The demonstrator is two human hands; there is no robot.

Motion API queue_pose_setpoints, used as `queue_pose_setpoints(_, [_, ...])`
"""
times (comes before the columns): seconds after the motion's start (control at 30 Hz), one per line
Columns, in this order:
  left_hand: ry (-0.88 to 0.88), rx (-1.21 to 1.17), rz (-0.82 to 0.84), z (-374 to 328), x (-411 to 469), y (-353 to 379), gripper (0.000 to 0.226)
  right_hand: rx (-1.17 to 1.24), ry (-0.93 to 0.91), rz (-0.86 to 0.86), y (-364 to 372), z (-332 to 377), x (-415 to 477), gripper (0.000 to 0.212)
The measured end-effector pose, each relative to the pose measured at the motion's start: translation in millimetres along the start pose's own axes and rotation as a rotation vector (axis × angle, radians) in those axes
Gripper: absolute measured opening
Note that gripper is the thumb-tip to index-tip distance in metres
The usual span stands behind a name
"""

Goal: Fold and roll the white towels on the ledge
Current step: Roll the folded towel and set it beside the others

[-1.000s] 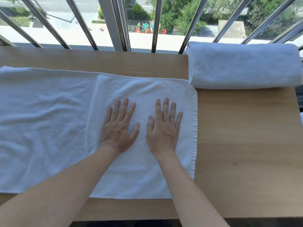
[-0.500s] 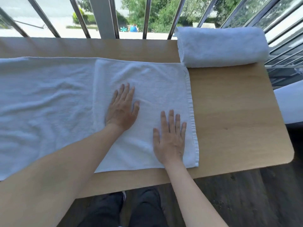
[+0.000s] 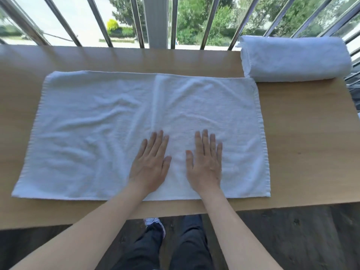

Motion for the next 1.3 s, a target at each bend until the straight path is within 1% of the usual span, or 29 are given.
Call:
queue_pose_setpoints(0.07, [-0.043,-0.065,-0.016,8,0,-5,0.061,0.085,-0.101,0.006,11,53,5,0.060])
queue_pose_setpoints(0.1, [-0.070,-0.079,-0.025,14,-1,-9,0.060,0.111,-0.122,0.014,17,74,9,0.058])
queue_pose_setpoints(0.2, [-0.151,-0.048,-0.017,44,-9,-20,0.062,0.147,-0.097,0.043,33,107,24,0.055])
queue_pose_setpoints(0.33, [-0.129,0.059,0.024,76,-19,-31,0.058,-0.002,-0.091,0.087,50,112,28,0.061])
queue_pose_setpoints(0.47, [-0.144,0.114,0.051,111,-24,-41,0.063,-0.081,-0.080,0.061,50,114,28,0.069])
queue_pose_setpoints(0.6, [-0.167,0.147,0.069,155,-27,-59,0.067,-0.139,-0.082,0.050,50,114,30,0.070])
queue_pose_setpoints(0.7, [-0.220,0.170,0.059,197,-28,-80,0.069,-0.165,-0.081,0.046,51,114,30,0.069])
queue_pose_setpoints(0.83, [-0.314,0.138,0.043,247,-25,-105,0.070,-0.167,-0.084,0.034,49,114,31,0.069])
queue_pose_setpoints(0.97, [-0.491,0.025,-0.058,282,-16,-126,0.075,-0.188,-0.076,0.032,49,116,32,0.069])
queue_pose_setpoints(1.0, [-0.486,0.009,-0.083,276,-7,-128,0.075,-0.184,-0.078,0.021,47,117,32,0.069])
queue_pose_setpoints(1.03, [-0.429,0.011,-0.094,262,6,-127,0.074,-0.181,-0.077,0.007,45,117,32,0.069])
queue_pose_setpoints(1.13, [-0.114,0.064,-0.033,197,47,-106,0.068,-0.163,-0.075,-0.038,42,117,32,0.069])
queue_pose_setpoints(1.17, [-0.052,0.100,0.000,186,59,-98,0.067,-0.162,-0.079,-0.052,41,117,32,0.069])
queue_pose_setpoints(1.2, [-0.038,0.130,0.028,185,71,-95,0.069,-0.166,-0.084,-0.065,41,118,32,0.069])
queue_pose_setpoints(1.23, [-0.066,0.147,0.043,192,83,-96,0.071,-0.171,-0.088,-0.075,41,118,33,0.069])
queue_pose_setpoints(1.3, [-0.185,0.155,0.027,225,102,-108,0.073,-0.170,-0.093,-0.087,41,118,33,0.069])
Point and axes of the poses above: each hand's wrist, its own x-axis towards the middle knuckle, its own y-axis out of the palm, z = x × y, the point moved 10 cm from there along x, towards the middle knuckle, and after that the axes turned 6 degrees about -x, right-handed, at the moved point
